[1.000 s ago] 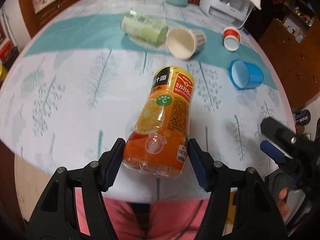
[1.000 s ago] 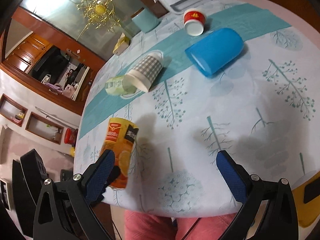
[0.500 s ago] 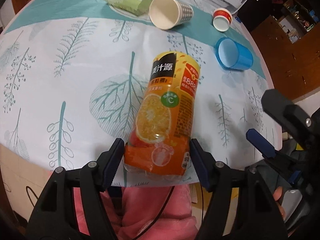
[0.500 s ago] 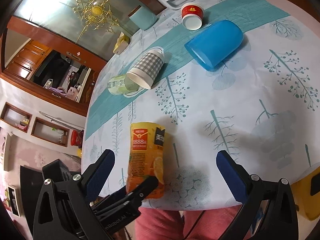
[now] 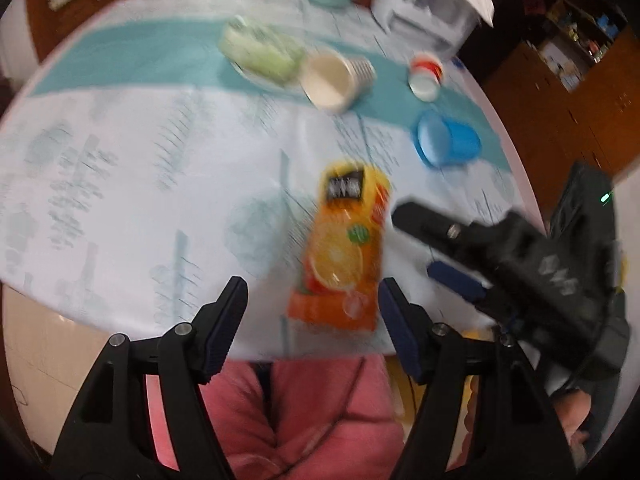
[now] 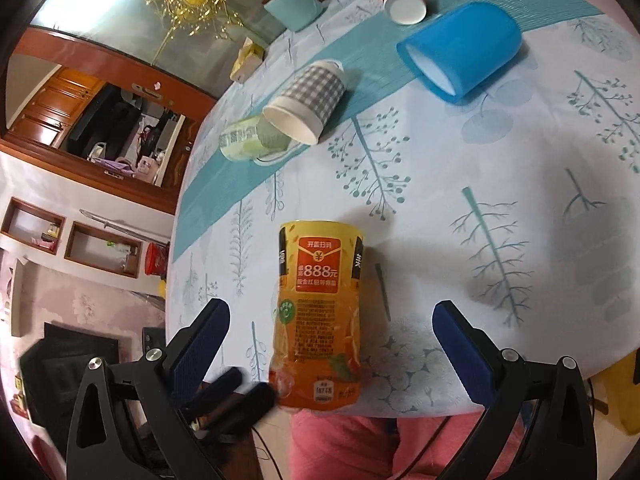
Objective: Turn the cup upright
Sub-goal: 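Bring the orange cup to the right gripper while the left gripper holds it, then grasp the orange cup with the right gripper and rotate it upright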
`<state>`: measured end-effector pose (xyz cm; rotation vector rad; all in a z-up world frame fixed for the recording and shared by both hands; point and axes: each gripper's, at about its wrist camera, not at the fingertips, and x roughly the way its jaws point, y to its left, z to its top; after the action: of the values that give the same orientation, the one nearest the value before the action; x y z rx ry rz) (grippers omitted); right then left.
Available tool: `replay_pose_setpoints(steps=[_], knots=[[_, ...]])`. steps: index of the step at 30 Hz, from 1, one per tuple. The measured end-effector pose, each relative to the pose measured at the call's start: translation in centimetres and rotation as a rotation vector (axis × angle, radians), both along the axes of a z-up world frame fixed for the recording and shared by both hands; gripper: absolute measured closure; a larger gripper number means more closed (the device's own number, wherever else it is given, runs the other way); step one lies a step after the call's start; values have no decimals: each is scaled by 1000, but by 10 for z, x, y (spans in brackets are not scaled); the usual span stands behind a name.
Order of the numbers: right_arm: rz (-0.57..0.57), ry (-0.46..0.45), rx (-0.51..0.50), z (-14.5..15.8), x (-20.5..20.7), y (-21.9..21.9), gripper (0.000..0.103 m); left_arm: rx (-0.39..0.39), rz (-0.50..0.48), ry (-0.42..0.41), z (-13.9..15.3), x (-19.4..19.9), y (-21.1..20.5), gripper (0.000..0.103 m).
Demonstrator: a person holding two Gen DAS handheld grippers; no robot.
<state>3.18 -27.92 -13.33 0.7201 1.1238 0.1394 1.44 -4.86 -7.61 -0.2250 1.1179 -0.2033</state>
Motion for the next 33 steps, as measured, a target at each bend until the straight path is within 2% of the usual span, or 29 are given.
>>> replay_pose_setpoints(steps=[4,8,10,12,16,18,22,24,27,29,33], knots=[[12,9,-36,-7,13,10,0,58,92,-66,13,8,23,37],[61,27,-29,-16,29,22,6,43,166,-46,10,33,60,37],[87,41,-32,-21,39,30,9,24,246,-29,6,53,81,37],[96,58,-70,-26,48,37,17,22,308,-30,6,68,98,37],[129,88,-120,-35,65,49,29,11,315,-30,-2,88,109,37],[144,91,-127,-37,70,51,41,-9,296,-28,-10,94,110,37],[151,54,-176,-35,78,50,43,-64,319,21,-31,106,111,37],[143,34,-170,-35,80,48,45,-80,286,24,-37,111,108,37],[81,-67,-179,-24,79,39,46,-124,227,12,-38,110,98,37],[28,-194,-232,-5,74,35,47,-117,208,-9,-35,108,91,37],[-65,-500,-406,34,51,41,49,-89,175,-49,-26,103,80,37]])
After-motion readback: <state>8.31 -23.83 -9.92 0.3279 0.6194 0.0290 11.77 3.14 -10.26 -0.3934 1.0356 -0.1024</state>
